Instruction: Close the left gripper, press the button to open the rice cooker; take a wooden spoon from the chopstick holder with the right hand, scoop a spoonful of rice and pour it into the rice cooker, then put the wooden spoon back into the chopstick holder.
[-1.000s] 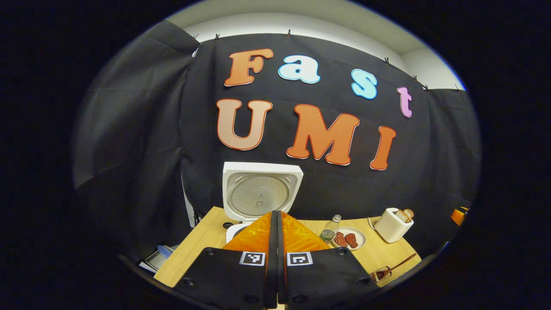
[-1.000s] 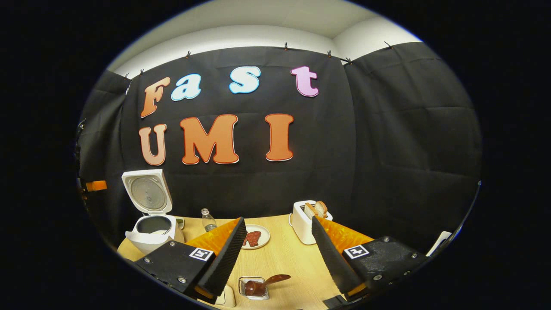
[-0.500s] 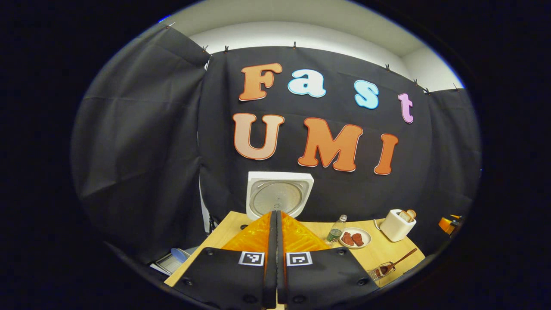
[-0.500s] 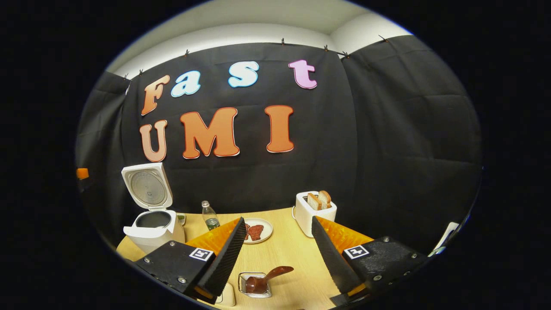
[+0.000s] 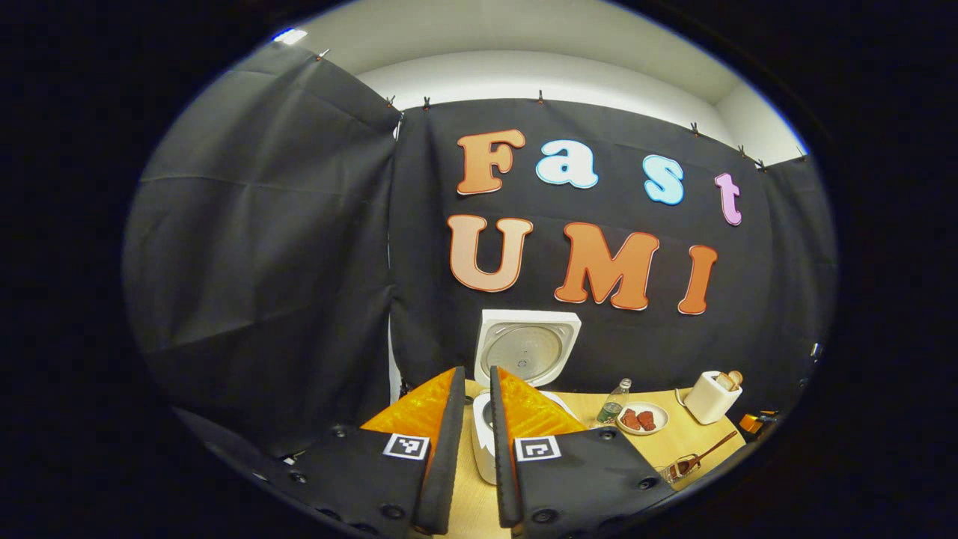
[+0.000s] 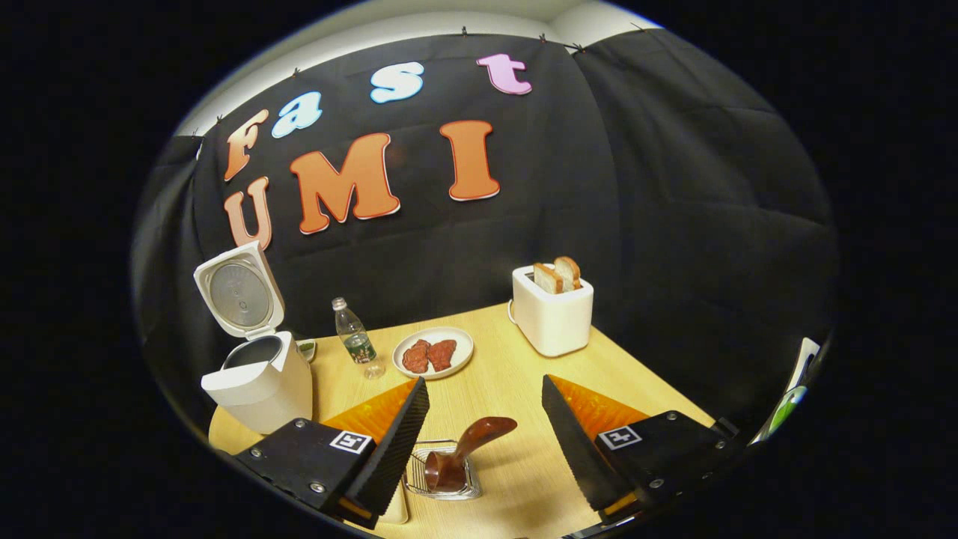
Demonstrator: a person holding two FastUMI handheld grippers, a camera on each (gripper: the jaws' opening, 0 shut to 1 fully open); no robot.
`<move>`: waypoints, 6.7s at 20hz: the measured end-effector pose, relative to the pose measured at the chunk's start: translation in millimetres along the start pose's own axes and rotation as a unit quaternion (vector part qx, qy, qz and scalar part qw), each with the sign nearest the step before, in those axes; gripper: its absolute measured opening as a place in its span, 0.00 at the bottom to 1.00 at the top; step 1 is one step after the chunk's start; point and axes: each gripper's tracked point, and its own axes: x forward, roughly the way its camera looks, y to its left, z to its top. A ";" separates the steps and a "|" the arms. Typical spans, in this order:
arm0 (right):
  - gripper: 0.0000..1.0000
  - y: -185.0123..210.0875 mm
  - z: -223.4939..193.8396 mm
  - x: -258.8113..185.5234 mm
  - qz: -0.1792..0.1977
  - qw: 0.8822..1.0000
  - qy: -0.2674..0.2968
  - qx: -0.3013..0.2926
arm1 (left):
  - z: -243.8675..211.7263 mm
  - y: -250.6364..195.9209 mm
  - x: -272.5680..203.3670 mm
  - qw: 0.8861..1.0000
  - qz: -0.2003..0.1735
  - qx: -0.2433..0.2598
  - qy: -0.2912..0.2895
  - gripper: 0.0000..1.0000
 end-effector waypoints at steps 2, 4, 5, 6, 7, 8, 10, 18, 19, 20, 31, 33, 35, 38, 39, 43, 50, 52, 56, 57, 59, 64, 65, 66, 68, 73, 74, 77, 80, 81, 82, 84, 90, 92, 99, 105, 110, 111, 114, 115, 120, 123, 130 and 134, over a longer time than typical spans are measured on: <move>0.94 -2.3 -18.0 10.5 0.000 1.000 0.023 0.018 | -1.6 5.8 -8.3 1.000 0.003 -0.002 0.000 0.29; 0.94 -6.0 -35.7 17.0 -0.003 0.999 0.043 0.028 | -3.5 11.9 -15.6 1.000 0.008 0.000 0.002 0.37; 0.94 -3.8 -41.4 18.3 0.001 0.998 0.052 0.037 | -4.7 14.0 -17.8 1.000 0.011 0.000 0.003 0.36; 0.95 -0.1 -47.9 20.2 0.008 0.997 0.061 0.046 | -2.8 14.5 -20.1 1.000 0.009 -0.003 0.003 0.38; 0.95 2.3 -53.7 20.7 0.011 0.996 0.069 0.053 | -4.0 15.1 -21.6 1.000 0.008 -0.005 0.002 0.59; 0.94 4.3 -57.8 22.6 0.014 0.995 0.074 0.060 | -4.9 16.1 -22.5 1.000 0.007 -0.009 0.003 0.79; 0.92 8.3 -64.1 25.3 0.018 0.993 0.083 0.076 | -10.3 14.8 -24.9 1.000 0.004 -0.018 0.005 1.00; 0.34 17.8 -64.1 33.4 0.036 0.980 0.111 0.159 | -6.8 -1.7 -24.3 1.000 0.005 -0.002 0.002 0.99; 0.31 22.1 -64.5 35.1 0.045 0.977 0.116 0.173 | -5.5 -8.3 -22.7 1.000 0.006 0.000 0.000 1.00; 0.27 24.9 -62.9 37.1 0.051 0.974 0.117 0.186 | -6.0 -14.1 -20.1 1.000 0.007 0.002 -0.001 1.00; 0.05 41.1 -16.8 18.4 0.059 0.983 0.080 0.152 | 3.7 -43.4 -17.4 1.000 0.006 -0.007 -0.003 1.00; 0.05 50.0 9.5 4.0 0.060 0.989 0.048 0.124 | 3.0 -44.4 -13.5 1.000 -0.007 -0.009 -0.002 1.00; 0.05 62.9 32.5 -14.2 0.060 0.992 0.014 0.110 | 0.8 -42.3 -4.2 1.000 -0.023 -0.009 0.000 1.00; 0.05 93.3 55.0 -44.3 0.065 0.992 -0.025 0.107 | -1.2 -35.0 9.6 0.999 -0.048 -0.007 0.005 1.00; 0.05 107.5 55.1 -52.1 0.069 0.992 -0.034 0.102 | -1.2 -31.3 15.5 0.999 -0.053 -0.005 0.005 1.00; 0.05 156.9 35.0 -68.6 0.075 0.996 -0.044 0.032 | 4.8 -20.2 33.2 0.997 -0.074 -0.008 0.006 1.00; 0.05 204.3 -33.5 -48.8 0.068 0.997 -0.015 -0.028 | 9.1 3.2 55.3 0.996 -0.089 0.006 0.008 1.00; 0.05 202.8 -47.4 -41.4 0.050 0.997 -0.009 -0.053 | 11.5 9.2 59.6 0.996 -0.092 0.006 0.006 0.98; 0.05 203.5 -67.2 -32.6 0.025 0.993 -0.013 -0.110 | 6.3 17.1 67.2 0.994 -0.104 0.008 0.015 0.98; 0.05 204.0 -73.4 -29.8 0.020 0.993 -0.010 -0.117 | 12.3 20.2 58.1 0.994 -0.105 0.006 0.018 0.98; 0.05 205.1 -86.0 -24.4 0.012 0.992 -0.007 -0.124 | 9.1 27.0 62.0 0.994 -0.104 0.009 0.023 0.98; 0.05 206.7 -97.5 -14.6 0.010 0.996 -0.004 -0.085 | 7.5 42.2 67.2 0.994 -0.099 0.026 0.025 0.98; 0.05 207.2 -102.5 -12.4 0.012 0.998 0.005 -0.059 | 5.4 44.6 67.8 0.995 -0.098 0.025 0.027 0.98; 0.05 211.5 -106.3 -11.5 0.018 0.999 0.012 -0.032 | 3.8 46.9 68.1 0.995 -0.096 0.024 0.030 0.98; 0.05 223.2 -109.2 -9.8 0.032 0.999 0.021 0.016 | -0.6 53.4 69.5 0.995 -0.093 0.025 0.034 0.99; 0.05 259.4 -122.7 -9.4 0.090 0.987 0.059 0.123 | -0.7 63.5 71.3 0.995 -0.086 0.026 0.035 0.99; 0.05 259.8 -124.3 -8.9 0.093 0.982 0.065 0.148 | -0.7 64.5 71.5 0.995 -0.085 0.025 0.036 0.99; 0.05 254.3 -130.5 -5.9 0.099 0.966 0.086 0.220 | -5.1 65.7 72.8 0.995 -0.085 0.025 0.038 1.00; 0.05 245.5 -138.0 -3.2 0.097 0.943 0.113 0.297 | -4.8 66.6 74.2 0.995 -0.083 0.025 0.039 0.98; 0.05 243.9 -139.7 -2.1 0.098 0.936 0.116 0.316 | -4.6 66.3 74.1 0.995 -0.083 0.024 0.039 0.98; 0.05 241.9 -141.7 -0.7 0.100 0.929 0.122 0.334 | -5.0 65.5 74.3 0.995 -0.083 0.023 0.040 1.00; 0.05 237.9 -147.2 -1.4 0.103 0.911 0.133 0.375 | -7.0 64.5 74.0 0.995 -0.085 0.022 0.043 0.98; 0.05 208.2 -152.6 -8.4 0.096 0.860 0.143 0.481 | -0.7 58.9 72.4 0.995 -0.087 0.017 0.036 1.00; 0.05 198.9 -147.8 -14.5 0.094 0.849 0.140 0.501 | 1.2 55.8 70.6 0.995 -0.089 0.017 0.033 0.99; 0.05 182.7 -105.0 -28.7 0.103 0.827 0.120 0.540 | 2.3 39.7 67.2 0.994 -0.103 0.011 0.029 1.00; 0.05 194.2 -64.0 -35.3 0.121 0.823 0.110 0.545 | -0.5 35.3 66.7 0.994 -0.109 0.004 0.032 1.00; 0.05 214.6 -33.8 -31.7 0.138 0.811 0.108 0.558 | 3.1 41.0 67.6 0.994 -0.105 -0.002 0.027 1.00; 0.05 220.5 -26.9 -30.8 0.141 0.812 0.107 0.557 | 4.3 44.3 67.4 0.994 -0.103 0.000 0.026 1.00; 0.04 240.6 0.9 -24.3 0.160 0.809 0.106 0.556 | 8.6 48.2 66.6 0.995 -0.100 0.002 0.021 1.00; 0.04 248.7 8.8 -22.0 0.165 0.807 0.108 0.556 | 9.5 49.8 66.7 0.995 -0.099 0.002 0.019 1.00; 0.05 280.5 46.2 -4.1 0.188 0.807 0.103 0.550 | 13.4 62.3 67.9 0.996 -0.086 -0.001 0.014 0.99; 0.04 301.3 68.6 7.8 0.199 0.807 0.098 0.548 | 14.2 70.5 70.1 0.997 -0.078 -0.003 0.015 1.00; 0.05 353.2 101.0 34.9 0.212 0.828 0.086 0.512 | 8.8 88.4 71.7 0.998 -0.062 -0.004 0.018 1.00; 0.05 377.2 114.2 52.4 0.204 0.856 0.070 0.470 | 10.3 99.9 71.8 0.998 -0.054 -0.007 0.015 1.00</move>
